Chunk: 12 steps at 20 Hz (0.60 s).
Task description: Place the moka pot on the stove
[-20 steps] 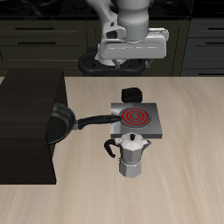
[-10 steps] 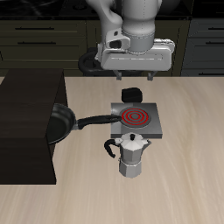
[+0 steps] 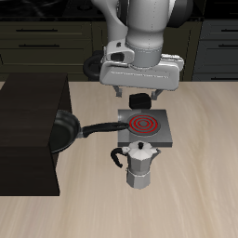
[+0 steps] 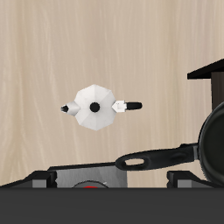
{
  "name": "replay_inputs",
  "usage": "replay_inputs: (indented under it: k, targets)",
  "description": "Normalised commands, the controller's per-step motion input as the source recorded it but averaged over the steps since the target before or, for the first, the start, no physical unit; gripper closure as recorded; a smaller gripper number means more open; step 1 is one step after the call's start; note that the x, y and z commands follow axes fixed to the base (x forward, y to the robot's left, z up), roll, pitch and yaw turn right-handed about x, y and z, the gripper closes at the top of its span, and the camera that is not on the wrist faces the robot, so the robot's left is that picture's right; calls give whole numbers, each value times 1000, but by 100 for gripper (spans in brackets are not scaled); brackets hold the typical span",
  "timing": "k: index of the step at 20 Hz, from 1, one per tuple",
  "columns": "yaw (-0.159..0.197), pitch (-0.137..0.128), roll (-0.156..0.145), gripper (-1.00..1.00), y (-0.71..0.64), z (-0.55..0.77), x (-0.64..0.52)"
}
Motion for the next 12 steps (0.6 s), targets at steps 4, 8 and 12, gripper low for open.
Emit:
replay_inputs:
  k: [4, 8, 12]
  targets:
    - [45, -30, -14, -100, 60, -155, 118]
    - [-2, 8, -2, -100, 114, -383, 49]
    - [21, -22, 15, -100, 179, -338, 9]
